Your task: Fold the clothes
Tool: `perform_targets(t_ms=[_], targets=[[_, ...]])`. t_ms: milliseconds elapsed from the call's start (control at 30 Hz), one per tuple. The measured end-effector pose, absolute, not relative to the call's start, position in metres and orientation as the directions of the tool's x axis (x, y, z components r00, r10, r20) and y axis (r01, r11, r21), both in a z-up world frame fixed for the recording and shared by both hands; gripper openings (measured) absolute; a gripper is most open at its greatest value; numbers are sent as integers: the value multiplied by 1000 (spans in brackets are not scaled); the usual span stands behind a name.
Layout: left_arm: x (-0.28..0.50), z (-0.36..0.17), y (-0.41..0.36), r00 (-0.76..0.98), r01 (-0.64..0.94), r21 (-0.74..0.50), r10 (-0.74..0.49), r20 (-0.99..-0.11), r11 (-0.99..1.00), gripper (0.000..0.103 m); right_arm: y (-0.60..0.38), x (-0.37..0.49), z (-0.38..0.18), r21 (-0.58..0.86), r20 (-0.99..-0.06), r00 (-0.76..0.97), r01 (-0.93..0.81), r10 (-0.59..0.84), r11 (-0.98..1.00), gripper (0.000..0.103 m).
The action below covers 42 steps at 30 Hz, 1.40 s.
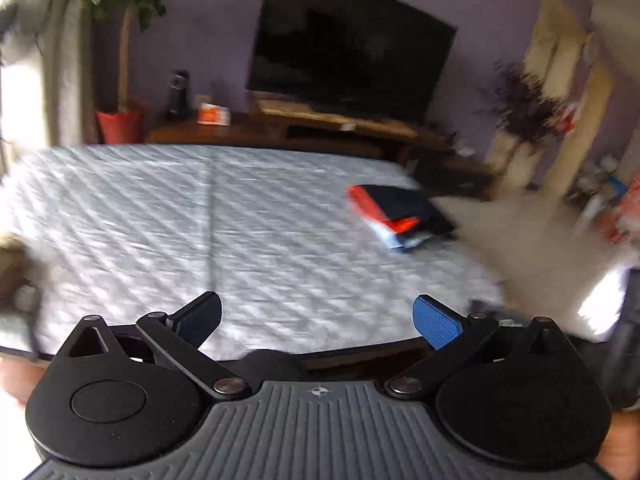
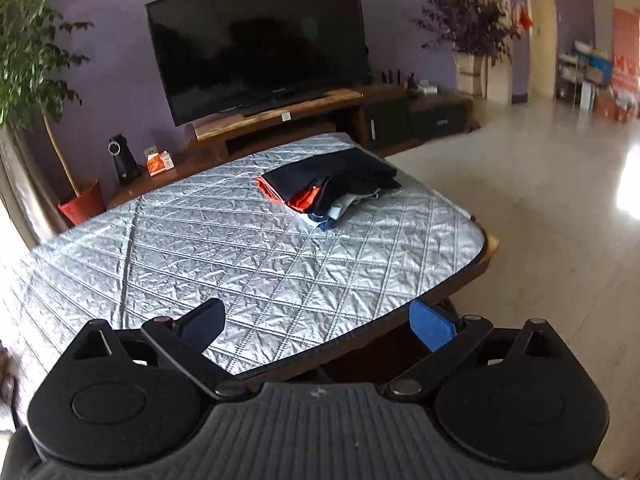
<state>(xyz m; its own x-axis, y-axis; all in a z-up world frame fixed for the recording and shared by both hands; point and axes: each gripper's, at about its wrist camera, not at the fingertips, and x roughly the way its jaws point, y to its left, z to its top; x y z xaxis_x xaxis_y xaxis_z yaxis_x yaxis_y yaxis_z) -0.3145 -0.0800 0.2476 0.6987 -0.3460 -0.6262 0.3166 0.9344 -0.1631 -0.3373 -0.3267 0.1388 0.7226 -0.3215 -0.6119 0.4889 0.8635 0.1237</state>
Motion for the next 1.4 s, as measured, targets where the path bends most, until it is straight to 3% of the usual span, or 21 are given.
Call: perform_targets(t_ms=[167, 333, 1400], targets=[[-312, 245, -80, 670, 268, -121, -275, -689, 956, 103, -307, -338, 136, 84, -593, 734, 464, -330, 882, 99], [-312, 240, -84, 633, 254, -64, -216, -743, 965, 103, -295, -338, 133, 87, -632, 710, 464, -312, 881, 99], [-297, 214, -88, 574, 248, -49, -188, -797, 967, 103, -287, -333, 122, 24, -691, 655, 441, -304, 897, 99]])
